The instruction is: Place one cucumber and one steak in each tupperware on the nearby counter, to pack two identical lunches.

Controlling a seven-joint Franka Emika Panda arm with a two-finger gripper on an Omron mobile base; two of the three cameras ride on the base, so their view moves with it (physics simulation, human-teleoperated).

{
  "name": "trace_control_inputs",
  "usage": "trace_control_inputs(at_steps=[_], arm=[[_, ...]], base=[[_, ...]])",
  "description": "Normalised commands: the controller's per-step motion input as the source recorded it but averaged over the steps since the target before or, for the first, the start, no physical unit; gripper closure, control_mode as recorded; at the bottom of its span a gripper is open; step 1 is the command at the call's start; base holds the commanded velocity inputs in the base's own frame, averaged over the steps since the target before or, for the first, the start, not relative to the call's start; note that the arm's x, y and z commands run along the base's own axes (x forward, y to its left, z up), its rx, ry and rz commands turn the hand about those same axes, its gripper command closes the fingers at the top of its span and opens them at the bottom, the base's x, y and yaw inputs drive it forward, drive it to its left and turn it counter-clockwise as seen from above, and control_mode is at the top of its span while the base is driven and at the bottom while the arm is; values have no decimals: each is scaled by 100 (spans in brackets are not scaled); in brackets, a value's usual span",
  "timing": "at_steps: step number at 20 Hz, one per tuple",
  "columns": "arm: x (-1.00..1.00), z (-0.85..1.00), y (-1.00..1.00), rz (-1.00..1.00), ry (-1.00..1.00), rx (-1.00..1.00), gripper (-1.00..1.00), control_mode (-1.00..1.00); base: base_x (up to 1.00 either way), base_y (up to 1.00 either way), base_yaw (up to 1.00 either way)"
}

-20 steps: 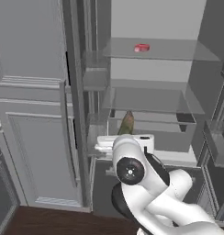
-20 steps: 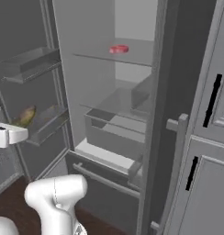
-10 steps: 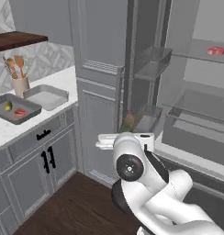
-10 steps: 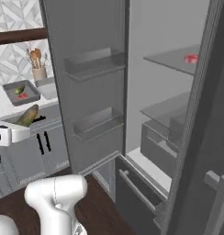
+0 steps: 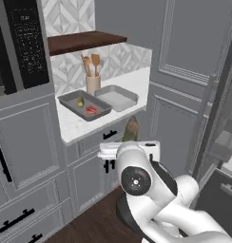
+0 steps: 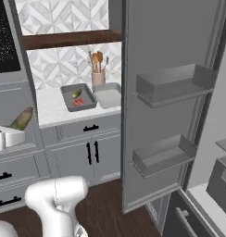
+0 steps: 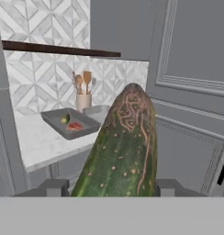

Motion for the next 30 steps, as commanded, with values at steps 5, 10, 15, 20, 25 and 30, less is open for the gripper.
trace_control_inputs(at_steps=[5,10,15,20,25,30], arm=[[0,0,0,0,0,0,100,100],[0,0,0,0,0,0,100,100],[0,0,0,0,0,0,100,100],[20,0,-1,0,7,3,100,-100],[100,-1,30,1,44,13,100,-100],[100,-49,3,10,61,14,100,-100]], base=[[100,37,-17],[100,-4,-36],[100,-44,-30],[80,-41,-11],[0,0,0],[0,0,0]])
